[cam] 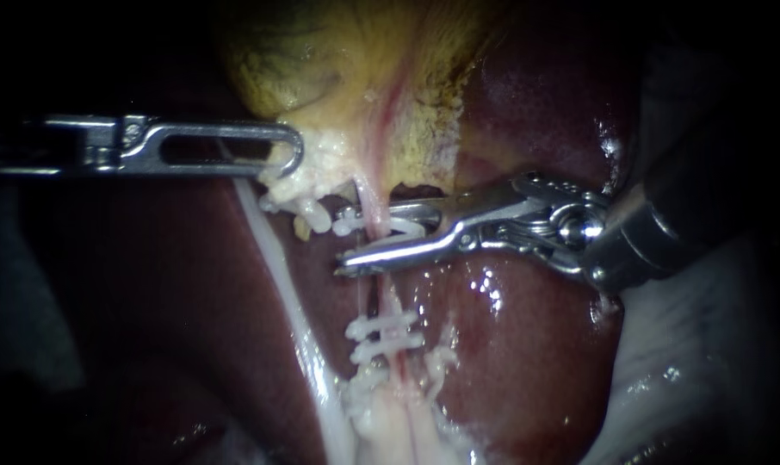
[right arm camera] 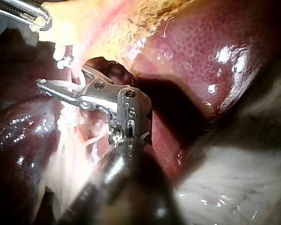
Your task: Clipping third clip right tube
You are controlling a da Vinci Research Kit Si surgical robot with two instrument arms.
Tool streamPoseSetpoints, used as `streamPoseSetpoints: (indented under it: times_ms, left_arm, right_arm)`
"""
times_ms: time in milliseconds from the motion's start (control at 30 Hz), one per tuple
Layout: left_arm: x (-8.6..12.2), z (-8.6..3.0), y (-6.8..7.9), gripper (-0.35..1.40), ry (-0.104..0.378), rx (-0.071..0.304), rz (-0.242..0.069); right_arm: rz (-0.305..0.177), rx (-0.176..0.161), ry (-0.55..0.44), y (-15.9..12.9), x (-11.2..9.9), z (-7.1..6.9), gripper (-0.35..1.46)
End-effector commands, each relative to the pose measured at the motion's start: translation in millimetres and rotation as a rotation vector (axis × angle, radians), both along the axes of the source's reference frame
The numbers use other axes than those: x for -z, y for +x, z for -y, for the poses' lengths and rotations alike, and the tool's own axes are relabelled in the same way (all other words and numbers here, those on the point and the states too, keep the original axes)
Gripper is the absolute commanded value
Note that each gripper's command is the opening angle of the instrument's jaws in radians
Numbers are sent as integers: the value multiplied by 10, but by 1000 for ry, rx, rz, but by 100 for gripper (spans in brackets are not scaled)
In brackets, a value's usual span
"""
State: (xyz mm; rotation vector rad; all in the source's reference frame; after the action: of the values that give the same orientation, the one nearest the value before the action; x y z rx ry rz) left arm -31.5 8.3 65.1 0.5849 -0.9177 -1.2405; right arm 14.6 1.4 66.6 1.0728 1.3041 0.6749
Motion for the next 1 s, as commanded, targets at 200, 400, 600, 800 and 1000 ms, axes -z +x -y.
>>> streamPoseSetpoints:
  times_ms: [200, 400, 600, 800, 1000]
  left_arm:
    - [-4, 0, 1, -35, -2, 0, 0]
    - [-5, 1, 0, -35, -3, 3, 1]
    - [-5, 2, 0, -35, -3, 1, -2]
    - [-5, 2, -1, -35, -3, 2, -2]
    - [-6, 2, -1, -35, -4, 2, -2]
  right_arm:
    - [-15, 0, 4, 5, 6, 0, 45]
    - [-23, -6, 9, 9, 8, -5, 43]
    - [-18, -14, 8, 9, 8, -6, 41]
    - [4, -32, 48, 6, 8, -9, 34]
    - [22, -48, 87, 1, 4, -12, 24]
